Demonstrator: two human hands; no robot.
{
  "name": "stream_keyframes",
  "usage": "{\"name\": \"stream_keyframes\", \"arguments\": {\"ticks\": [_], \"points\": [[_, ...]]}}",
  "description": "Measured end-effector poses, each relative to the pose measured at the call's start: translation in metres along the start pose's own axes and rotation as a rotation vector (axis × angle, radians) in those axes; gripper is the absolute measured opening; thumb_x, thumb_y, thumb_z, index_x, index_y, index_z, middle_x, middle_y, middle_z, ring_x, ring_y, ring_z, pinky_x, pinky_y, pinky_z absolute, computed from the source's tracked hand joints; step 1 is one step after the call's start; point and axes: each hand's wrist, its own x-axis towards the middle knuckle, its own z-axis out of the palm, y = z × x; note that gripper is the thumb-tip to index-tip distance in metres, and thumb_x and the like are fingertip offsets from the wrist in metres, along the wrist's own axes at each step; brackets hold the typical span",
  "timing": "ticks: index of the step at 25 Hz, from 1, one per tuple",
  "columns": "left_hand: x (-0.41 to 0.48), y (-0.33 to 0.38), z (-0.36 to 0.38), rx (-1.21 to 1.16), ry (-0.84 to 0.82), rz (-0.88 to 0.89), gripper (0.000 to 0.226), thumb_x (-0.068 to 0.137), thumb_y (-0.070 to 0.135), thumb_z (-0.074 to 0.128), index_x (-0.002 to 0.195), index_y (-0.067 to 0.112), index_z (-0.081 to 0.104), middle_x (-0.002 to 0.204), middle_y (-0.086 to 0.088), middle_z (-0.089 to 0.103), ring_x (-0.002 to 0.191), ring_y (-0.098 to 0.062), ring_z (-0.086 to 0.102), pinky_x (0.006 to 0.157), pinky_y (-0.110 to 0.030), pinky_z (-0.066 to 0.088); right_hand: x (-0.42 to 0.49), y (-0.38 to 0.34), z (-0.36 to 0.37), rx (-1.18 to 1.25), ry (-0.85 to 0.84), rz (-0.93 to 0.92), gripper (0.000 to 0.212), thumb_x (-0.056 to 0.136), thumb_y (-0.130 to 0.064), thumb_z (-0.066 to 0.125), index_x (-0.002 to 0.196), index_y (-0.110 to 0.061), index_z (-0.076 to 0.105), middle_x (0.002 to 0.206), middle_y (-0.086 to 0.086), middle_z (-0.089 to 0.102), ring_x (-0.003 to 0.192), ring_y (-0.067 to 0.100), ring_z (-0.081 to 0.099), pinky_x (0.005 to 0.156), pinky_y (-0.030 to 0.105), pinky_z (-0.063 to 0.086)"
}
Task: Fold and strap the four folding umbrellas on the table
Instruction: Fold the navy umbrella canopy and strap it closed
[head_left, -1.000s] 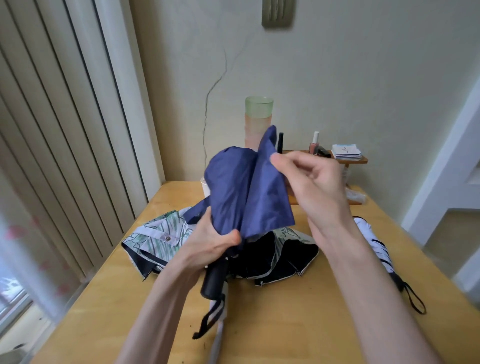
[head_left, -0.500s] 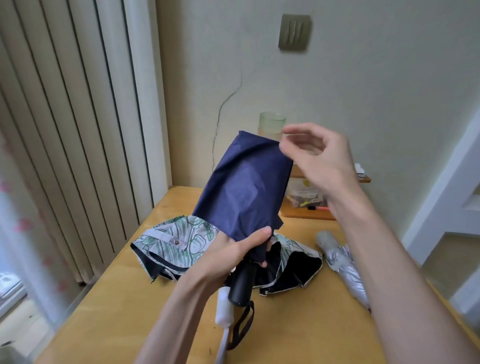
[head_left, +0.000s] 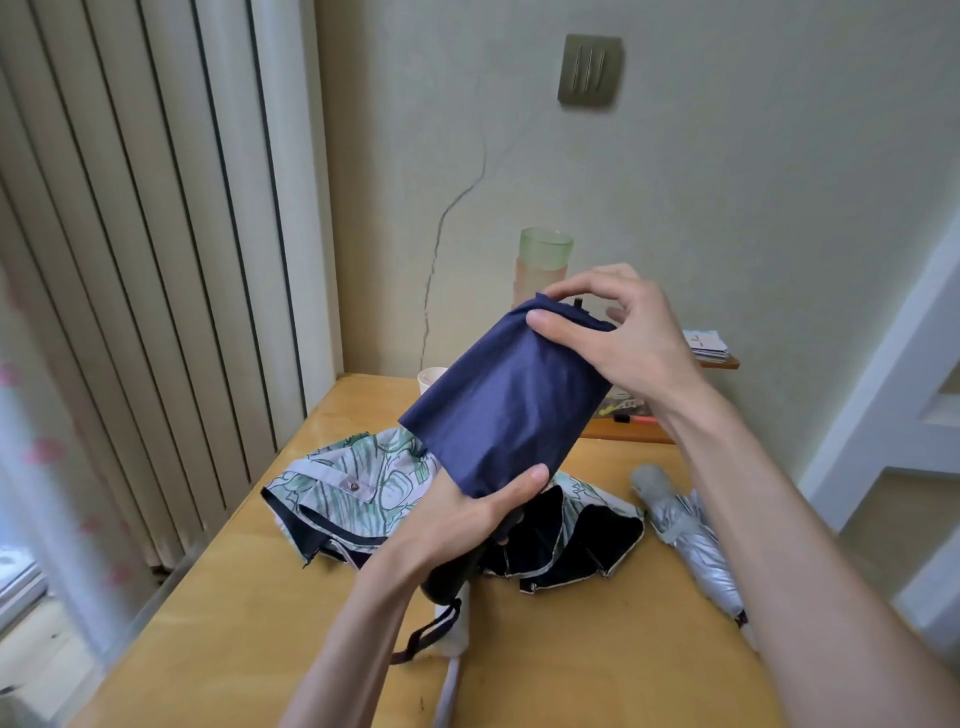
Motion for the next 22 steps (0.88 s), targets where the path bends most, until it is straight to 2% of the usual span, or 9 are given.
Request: {"name": "stream_keyframes", "arguments": {"ticks": [3, 6, 8, 11, 15, 18, 22], "points": [[0.0, -0.001, 0.0, -0.02, 0.005, 0.004, 0.042, 0.093, 0.042, 0.077, 0.082, 0.003, 0.065, 0.067, -0.004, 0.064, 0.057, -0.017, 0.058, 0.059, -0.026, 0.052, 0.003, -0.001, -0.005, -0.013, 0.016, -0.015, 0.016, 0.083, -0.041, 0.089, 0.091, -0.035, 0.077, 0.114, -0.012, 0.063, 0.121, 0.001, 0.057, 0.099, 0.022, 0.042], [0.0, -0.004, -0.001, -0.032, 0.007, 0.002, 0.035, 0.092, 0.043, 0.078, 0.087, 0.011, 0.066, 0.068, 0.0, 0.065, 0.058, -0.016, 0.059, 0.059, -0.027, 0.052, 0.006, -0.005, -0.007, -0.028, -0.079, 0.028, 0.011, 0.087, -0.044, 0.085, 0.089, -0.037, 0.077, 0.115, -0.006, 0.068, 0.116, 0.004, 0.061, 0.103, 0.032, 0.048], [0.001, -0.005, -0.002, -0.036, 0.005, 0.003, 0.035, 0.091, 0.043, 0.079, 0.092, 0.01, 0.066, 0.071, -0.003, 0.065, 0.059, -0.017, 0.06, 0.059, -0.028, 0.053, 0.007, -0.007, -0.008, -0.019, -0.078, 0.014, 0.007, 0.09, -0.041, 0.082, 0.09, -0.038, 0.077, 0.115, -0.005, 0.07, 0.114, 0.008, 0.063, 0.104, 0.038, 0.049], [0.001, -0.006, -0.002, -0.043, -0.003, 0.014, 0.038, 0.092, 0.042, 0.077, 0.093, 0.005, 0.066, 0.072, -0.005, 0.064, 0.059, -0.018, 0.059, 0.058, -0.026, 0.052, 0.008, -0.008, -0.012, -0.009, -0.012, 0.0, 0.012, 0.088, -0.038, 0.085, 0.087, -0.032, 0.076, 0.114, -0.003, 0.07, 0.111, 0.003, 0.062, 0.097, 0.032, 0.049], [0.002, -0.009, -0.004, -0.042, -0.019, 0.019, 0.043, 0.092, 0.043, 0.077, 0.092, 0.001, 0.066, 0.069, -0.002, 0.064, 0.058, -0.015, 0.058, 0.057, -0.024, 0.05, 0.009, -0.001, -0.009, -0.044, -0.061, 0.018, 0.02, 0.082, -0.042, 0.089, 0.088, -0.027, 0.078, 0.11, -0.002, 0.073, 0.107, 0.005, 0.064, 0.087, 0.027, 0.046], [0.004, -0.01, -0.004, -0.048, -0.007, 0.006, 0.041, 0.089, 0.045, 0.079, 0.096, 0.007, 0.067, 0.073, -0.001, 0.066, 0.059, -0.012, 0.061, 0.059, -0.025, 0.052, 0.012, 0.0, -0.009, -0.068, -0.105, 0.106, 0.023, 0.081, -0.045, 0.09, 0.085, -0.027, 0.075, 0.101, -0.009, 0.074, 0.105, 0.005, 0.064, 0.083, 0.025, 0.044], [0.007, -0.015, -0.004, -0.006, 0.0, 0.018, 0.041, 0.084, 0.054, 0.08, 0.103, 0.02, 0.065, 0.083, 0.009, 0.067, 0.064, 0.001, 0.062, 0.063, -0.017, 0.049, 0.012, -0.003, -0.008, -0.057, -0.147, 0.197, 0.027, 0.086, -0.05, 0.084, 0.082, -0.025, 0.075, 0.091, -0.013, 0.071, 0.096, 0.002, 0.063, 0.081, 0.023, 0.042]]}}
